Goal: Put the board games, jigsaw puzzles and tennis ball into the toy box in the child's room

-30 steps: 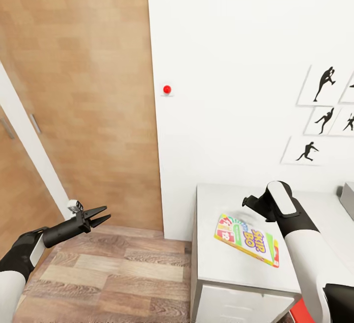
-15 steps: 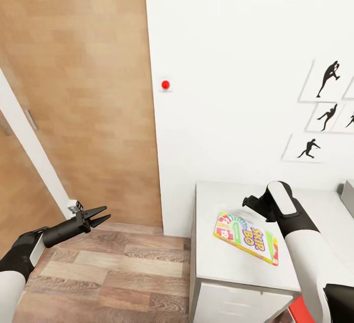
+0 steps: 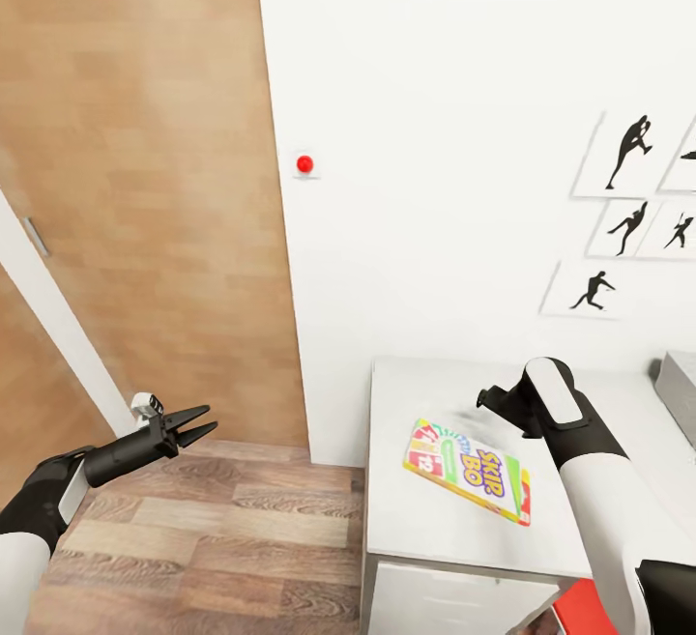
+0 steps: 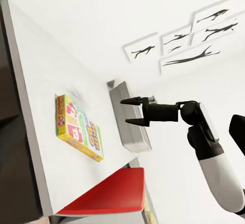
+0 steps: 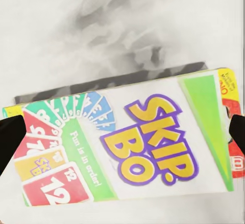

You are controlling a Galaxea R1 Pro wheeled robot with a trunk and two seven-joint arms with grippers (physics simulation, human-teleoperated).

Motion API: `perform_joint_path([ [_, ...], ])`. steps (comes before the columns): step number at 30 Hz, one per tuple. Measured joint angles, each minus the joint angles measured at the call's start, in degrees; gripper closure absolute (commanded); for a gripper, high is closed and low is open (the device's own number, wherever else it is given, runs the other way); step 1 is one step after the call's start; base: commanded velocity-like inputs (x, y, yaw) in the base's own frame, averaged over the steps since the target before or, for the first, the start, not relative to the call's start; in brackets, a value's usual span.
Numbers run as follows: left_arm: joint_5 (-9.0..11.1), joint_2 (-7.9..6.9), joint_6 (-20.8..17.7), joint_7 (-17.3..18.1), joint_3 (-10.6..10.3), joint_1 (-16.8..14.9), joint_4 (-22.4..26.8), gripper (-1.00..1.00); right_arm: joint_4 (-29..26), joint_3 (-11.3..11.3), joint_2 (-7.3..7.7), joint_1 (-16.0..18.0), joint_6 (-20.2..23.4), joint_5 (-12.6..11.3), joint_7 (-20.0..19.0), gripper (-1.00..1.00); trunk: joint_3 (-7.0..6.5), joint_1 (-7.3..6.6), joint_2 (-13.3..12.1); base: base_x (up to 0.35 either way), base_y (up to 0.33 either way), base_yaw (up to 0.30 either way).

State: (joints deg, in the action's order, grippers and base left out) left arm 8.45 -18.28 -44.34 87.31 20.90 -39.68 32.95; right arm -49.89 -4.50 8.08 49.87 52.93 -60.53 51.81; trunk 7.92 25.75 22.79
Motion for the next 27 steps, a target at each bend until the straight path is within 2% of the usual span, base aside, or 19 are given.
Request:
perform_joint_path([
  [14,-0.1,0.0,0.0,0.0,0.0,0.0,0.0,-1.0,0.0,0.0,0.03,0.0,0.0,0.0,-0.1,-1.0,0.0,0.0,0.0,0.0,-0.001,-0.011],
  [20,-0.1,-0.01,0.0,0.1,0.1,0.0,0.0,-1.0,0.1,-0.1,0.09,-0.1,0.0,0.0,-0.1,-1.0,0.0,0.0,0.0,0.014,0.004,-0.162],
  [27,0.0,-0.06,0.0,0.1,0.1,0.0,0.0,-1.0,0.1,0.0,0.09,-0.2,-0.9,0.0,-0.2,-1.0,0.01,-0.01,0.0,0.157,0.089,-0.226],
])
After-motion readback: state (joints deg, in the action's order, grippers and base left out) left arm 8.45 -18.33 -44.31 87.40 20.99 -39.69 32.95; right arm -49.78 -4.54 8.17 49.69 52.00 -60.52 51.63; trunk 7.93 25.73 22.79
